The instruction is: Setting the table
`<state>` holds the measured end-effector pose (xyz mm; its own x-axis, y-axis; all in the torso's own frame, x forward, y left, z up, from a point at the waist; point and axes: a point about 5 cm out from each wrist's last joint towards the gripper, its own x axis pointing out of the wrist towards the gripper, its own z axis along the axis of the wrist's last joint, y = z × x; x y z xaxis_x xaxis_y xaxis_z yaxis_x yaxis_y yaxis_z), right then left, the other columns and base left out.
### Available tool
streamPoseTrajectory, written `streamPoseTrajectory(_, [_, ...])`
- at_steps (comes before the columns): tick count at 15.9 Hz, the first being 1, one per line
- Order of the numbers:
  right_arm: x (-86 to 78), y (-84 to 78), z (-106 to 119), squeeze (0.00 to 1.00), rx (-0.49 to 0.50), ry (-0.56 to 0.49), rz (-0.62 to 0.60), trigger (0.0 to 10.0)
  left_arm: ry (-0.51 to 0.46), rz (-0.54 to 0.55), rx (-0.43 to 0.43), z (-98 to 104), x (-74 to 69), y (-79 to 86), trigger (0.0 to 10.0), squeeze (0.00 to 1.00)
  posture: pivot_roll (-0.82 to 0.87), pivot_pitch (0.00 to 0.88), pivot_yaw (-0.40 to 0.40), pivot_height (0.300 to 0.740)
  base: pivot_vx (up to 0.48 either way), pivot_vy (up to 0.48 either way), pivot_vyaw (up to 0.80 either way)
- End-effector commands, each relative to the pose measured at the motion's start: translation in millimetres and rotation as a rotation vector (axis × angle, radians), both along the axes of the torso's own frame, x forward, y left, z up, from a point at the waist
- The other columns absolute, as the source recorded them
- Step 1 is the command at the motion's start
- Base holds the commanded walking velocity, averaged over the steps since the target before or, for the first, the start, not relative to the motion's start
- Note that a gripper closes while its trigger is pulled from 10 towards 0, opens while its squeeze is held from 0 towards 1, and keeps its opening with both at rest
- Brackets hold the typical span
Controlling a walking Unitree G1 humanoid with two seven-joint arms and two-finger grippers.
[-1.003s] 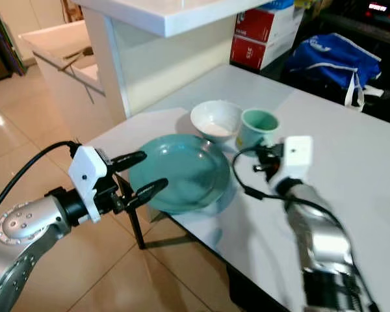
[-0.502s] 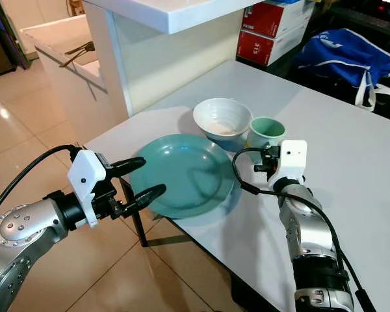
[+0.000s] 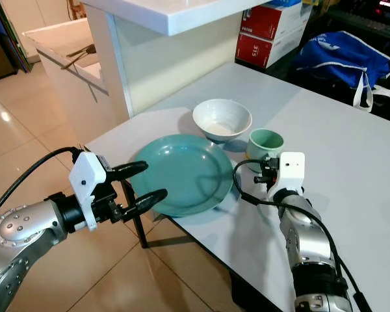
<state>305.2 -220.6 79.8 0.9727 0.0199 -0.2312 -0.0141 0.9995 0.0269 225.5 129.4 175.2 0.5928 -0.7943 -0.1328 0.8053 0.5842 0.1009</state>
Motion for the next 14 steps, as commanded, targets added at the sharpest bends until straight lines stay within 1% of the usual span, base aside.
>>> streamPoseTrajectory(1, [0.0, -1.2, -4, 1.0, 0.026, 0.016, -0.009, 10.0, -0.003, -0.029, 0.003, 2, -3.9, -3.7, 10.0, 0.0, 0.0, 0.004, -0.006, 0.74, 0.0, 0.0, 0.0])
streamPoseTrajectory(6, [-5.5, -4.9, 0, 1.0, 0.071, 0.006, -0.016, 10.0, -0.007, -0.023, 0.007, 4, -4.2, -3.0, 10.0, 0.0, 0.0, 0.004, -0.007, 0.74, 0.0, 0.0, 0.0])
streamPoseTrajectory(9, [-13.5, -9.2, 10, 1.0, 0.028, -0.011, 0.0, 10.0, -0.015, -0.006, 0.032, 4, -3.5, -1.9, 10.0, 0.0, 0.0, 0.005, -0.01, 0.74, 0.0, 0.0, 0.0])
streamPoseTrajectory(10, [-21.6, -11.1, 22, 0.0, 0.016, -0.034, 0.037, 10.0, -0.007, 0.036, 0.044, 3, -0.9, 1.0, 10.0, 0.0, 0.0, 0.01, -0.011, 0.74, 0.0, 0.0, 0.0])
streamPoseTrajectory(11, [-27.2, -13.4, 31, 0.0, 0.018, -0.057, 0.05, 10.0, -0.006, 0.063, 0.054, 2, 1.2, 3.3, 10.0, 0.0, 0.0, 0.009, -0.012, 0.74, 0.0, 0.0, 0.0])
streamPoseTrajectory(12, [-36.4, -14.5, 48, 0.0, 0.048, -0.116, 0.083, 10.0, -0.018, 0.097, 0.062, 2, 4.2, 6.6, 10.0, 0.0, 0.0, 0.01, -0.008, 0.74, 0.0, 0.48, 0.0])
streamPoseTrajectory(13, [-44.3, -12.9, 69, 0.0, 0.112, -0.226, 0.122, 10.0, -0.03, 0.157, 0.068, 3, 10.5, 11.1, 10.0, 0.0, -0.01, 0.011, -0.006, 0.74, 0.0, 0.48, 0.0])
streamPoseTrajectory(14, [-47.3, -10.6, 78, 0.0, 0.145, -0.264, 0.135, 10.0, -0.038, 0.18, 0.073, 4, 13.8, 12.4, 10.0, 0.0, -0.02, 0.01, 0.0, 0.74, 0.0, 0.48, 0.0])
